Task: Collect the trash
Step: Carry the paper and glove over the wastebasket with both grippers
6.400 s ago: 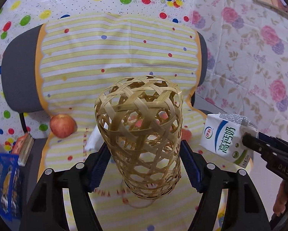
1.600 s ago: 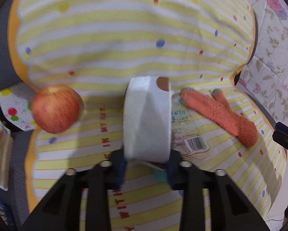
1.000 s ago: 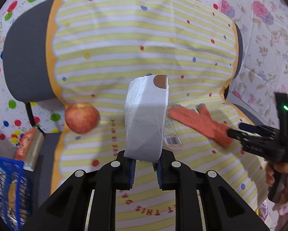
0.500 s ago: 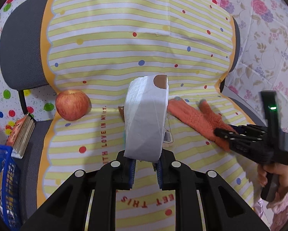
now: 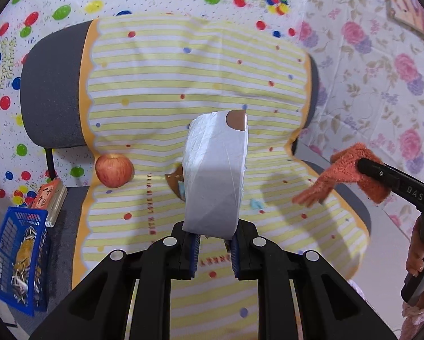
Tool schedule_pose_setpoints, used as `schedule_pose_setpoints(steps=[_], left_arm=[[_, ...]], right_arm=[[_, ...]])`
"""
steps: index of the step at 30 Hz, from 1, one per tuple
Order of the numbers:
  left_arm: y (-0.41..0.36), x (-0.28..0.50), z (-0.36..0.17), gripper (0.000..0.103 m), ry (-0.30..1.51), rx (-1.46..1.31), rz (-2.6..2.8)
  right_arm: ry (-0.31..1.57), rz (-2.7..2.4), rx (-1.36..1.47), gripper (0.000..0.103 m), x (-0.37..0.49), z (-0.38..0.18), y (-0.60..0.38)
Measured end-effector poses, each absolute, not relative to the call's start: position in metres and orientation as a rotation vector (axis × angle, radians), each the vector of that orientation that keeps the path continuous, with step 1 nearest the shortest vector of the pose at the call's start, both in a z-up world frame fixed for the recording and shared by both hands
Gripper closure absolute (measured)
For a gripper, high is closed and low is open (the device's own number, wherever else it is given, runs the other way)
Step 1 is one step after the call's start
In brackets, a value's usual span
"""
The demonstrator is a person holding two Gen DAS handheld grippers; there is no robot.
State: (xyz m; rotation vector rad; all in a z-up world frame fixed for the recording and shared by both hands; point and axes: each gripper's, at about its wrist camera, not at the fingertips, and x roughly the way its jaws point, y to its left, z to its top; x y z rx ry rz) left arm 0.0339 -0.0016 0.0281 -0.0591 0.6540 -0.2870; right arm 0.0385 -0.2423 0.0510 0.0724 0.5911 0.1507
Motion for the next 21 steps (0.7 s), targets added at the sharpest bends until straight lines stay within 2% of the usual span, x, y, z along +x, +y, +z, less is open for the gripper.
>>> schedule_pose_setpoints(steps=[11,21], left_arm=[[-0.032,-0.023,0.016,0.084,0.65,0.01,-0.373],[-0.098,-0.068,0.002,0.084,0.666,0.078,-0.543]], right_arm=[[0.635,0.13,0.101,0.078,-0.033,0.036,-0.252],[0.656,0.009,0.098,0.078,-0.099,0.025,-0.277]])
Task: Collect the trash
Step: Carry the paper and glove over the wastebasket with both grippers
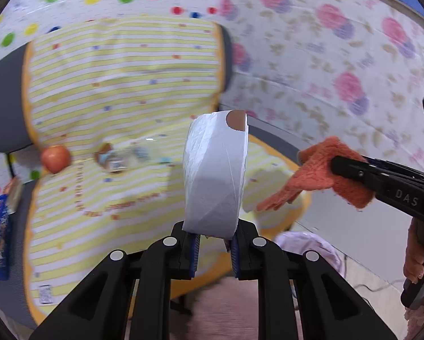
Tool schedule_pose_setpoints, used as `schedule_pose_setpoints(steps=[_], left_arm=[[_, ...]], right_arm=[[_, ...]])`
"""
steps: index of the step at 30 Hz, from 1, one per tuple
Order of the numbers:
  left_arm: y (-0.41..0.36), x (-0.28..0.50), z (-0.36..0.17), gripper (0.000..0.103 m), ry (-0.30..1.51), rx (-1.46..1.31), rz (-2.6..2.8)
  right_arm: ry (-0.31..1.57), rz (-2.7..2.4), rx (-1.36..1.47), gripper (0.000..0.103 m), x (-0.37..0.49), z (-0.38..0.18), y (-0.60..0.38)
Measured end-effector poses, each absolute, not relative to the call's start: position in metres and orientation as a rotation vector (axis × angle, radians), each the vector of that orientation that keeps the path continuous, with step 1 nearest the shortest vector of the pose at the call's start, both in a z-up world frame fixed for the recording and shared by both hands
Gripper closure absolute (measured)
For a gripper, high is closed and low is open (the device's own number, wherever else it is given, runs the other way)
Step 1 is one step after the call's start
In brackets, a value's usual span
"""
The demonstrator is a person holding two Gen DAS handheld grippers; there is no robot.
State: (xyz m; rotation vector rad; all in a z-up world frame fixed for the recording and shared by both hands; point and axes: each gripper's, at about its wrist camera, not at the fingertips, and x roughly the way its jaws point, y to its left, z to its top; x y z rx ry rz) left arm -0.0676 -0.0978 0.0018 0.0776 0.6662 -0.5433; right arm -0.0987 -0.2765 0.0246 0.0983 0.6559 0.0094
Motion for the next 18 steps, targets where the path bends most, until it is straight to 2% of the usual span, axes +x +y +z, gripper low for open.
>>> schedule_pose_setpoints(steps=[18], left_arm=[[-0.201,-0.11,-0.028,0.084,0.773,0.132,-0.86]], right_arm=[[0.732,-0.259,0.175,0.076,-0.201,-0.004,-0.348]])
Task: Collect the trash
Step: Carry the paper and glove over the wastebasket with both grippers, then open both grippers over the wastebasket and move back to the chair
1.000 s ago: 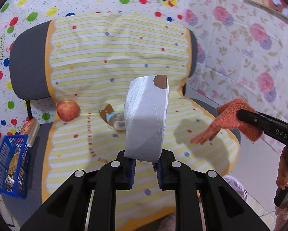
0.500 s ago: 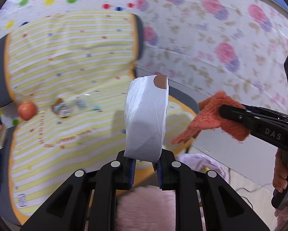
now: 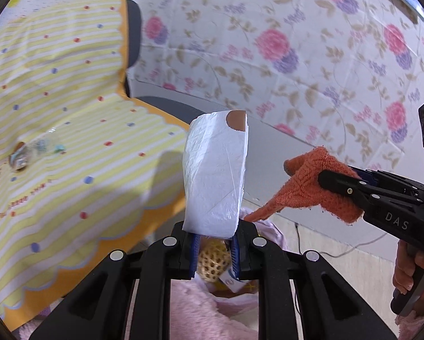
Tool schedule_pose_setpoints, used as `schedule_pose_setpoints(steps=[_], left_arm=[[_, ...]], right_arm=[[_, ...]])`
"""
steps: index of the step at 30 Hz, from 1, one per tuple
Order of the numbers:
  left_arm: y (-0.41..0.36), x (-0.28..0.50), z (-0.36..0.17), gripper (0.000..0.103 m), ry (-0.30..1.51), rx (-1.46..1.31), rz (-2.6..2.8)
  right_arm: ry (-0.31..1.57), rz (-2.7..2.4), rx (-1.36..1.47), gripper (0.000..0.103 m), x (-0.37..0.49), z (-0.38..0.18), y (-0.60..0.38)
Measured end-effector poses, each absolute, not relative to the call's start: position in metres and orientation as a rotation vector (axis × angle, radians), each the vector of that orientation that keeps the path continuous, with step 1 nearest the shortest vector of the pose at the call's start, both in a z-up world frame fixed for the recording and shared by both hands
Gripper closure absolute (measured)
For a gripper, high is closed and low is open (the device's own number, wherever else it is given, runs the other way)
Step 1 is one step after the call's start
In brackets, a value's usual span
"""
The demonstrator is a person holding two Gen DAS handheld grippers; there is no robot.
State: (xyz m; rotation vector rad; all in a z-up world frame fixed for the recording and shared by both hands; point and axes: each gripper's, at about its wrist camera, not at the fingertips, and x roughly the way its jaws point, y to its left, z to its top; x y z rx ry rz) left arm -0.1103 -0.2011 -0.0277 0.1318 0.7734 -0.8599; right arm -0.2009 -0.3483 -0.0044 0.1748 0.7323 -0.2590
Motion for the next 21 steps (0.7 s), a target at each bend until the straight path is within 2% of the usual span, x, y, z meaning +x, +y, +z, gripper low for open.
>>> schedule_pose_setpoints(steps=[12,13,16,18,21], left_arm=[[-0.25,-0.109,-0.054,0.081,0.852,0.184,-0.93],[-0.253,-0.108,-0.056,0.076,0.856,0.191,-0.931],[-0.256,-0.105,-0.057,0.046,0.859,0.183,-0.936],[-0.254,-0.102,-0.055,0.044,0.853,0.168,-0.935],[-0.248,-0.098,-0.052,0.044,0.851,0.155,-0.911]], right_arm=[[0.784,-0.312,0.241,0.074,-0.211,-0.033,-0.382],[0.786,-0.311,0.245,0.074,-0.21,-0.035,-0.384],[0.795,-0.307,0.261,0.072,-0.204,-0.043,-0.39],[0.809,-0.306,0.266,0.071,-0.199,-0.051,-0.394],[0.824,-0.309,0.281,0.063,-0.194,-0.059,-0.398]])
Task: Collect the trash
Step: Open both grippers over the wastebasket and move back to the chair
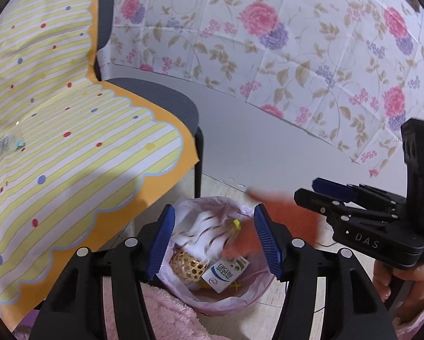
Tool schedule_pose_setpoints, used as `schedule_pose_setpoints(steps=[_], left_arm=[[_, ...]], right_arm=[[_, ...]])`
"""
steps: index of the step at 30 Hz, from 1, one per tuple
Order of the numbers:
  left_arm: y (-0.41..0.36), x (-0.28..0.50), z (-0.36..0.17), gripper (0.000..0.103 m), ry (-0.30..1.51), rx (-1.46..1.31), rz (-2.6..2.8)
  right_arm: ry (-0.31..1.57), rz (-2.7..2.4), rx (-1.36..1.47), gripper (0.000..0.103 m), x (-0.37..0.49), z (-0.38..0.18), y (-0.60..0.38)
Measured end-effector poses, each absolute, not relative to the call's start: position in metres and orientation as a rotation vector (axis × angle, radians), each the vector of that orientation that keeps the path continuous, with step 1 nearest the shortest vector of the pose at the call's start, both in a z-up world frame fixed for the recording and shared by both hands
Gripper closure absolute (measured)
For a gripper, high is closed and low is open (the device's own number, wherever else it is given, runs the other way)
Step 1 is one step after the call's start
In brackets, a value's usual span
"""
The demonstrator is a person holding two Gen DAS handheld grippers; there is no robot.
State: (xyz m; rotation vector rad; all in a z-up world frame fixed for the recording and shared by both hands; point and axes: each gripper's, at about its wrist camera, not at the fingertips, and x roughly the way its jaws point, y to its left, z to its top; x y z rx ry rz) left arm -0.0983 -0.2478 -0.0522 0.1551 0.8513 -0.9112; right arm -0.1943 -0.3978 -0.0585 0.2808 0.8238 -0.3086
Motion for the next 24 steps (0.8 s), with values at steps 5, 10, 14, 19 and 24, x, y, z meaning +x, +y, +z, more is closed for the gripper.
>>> schedule_pose_setpoints(steps=[5,10,14,19,24], left_arm=[[-0.229,-0.096,-0.045,0.034,0.815,0.16,-0.829],[-0.209,-0.096,-0.035,0.034,0.788,0.151,-0.781],[-0.193,-0.097,-0.023,0.034,0.762,0.142,-0.75],[-0.174,-0.098,-0.01,0.034,0.733,0.137,-0.708],[-0.148,-0.094,-0.002,0.034,0.719,0.127,-0.642]], right_arm=[[0.808,-0.32,0.272,0.057,-0.197,-0.052,-0.397],[0.761,-0.328,0.248,0.057,-0.207,-0.029,-0.393],[0.721,-0.299,0.245,0.057,-0.211,-0.012,-0.384],[0.684,-0.237,0.21,0.057,-0.207,0.008,-0.36],[0.667,-0.176,0.185,0.057,-0.192,0.018,-0.338]])
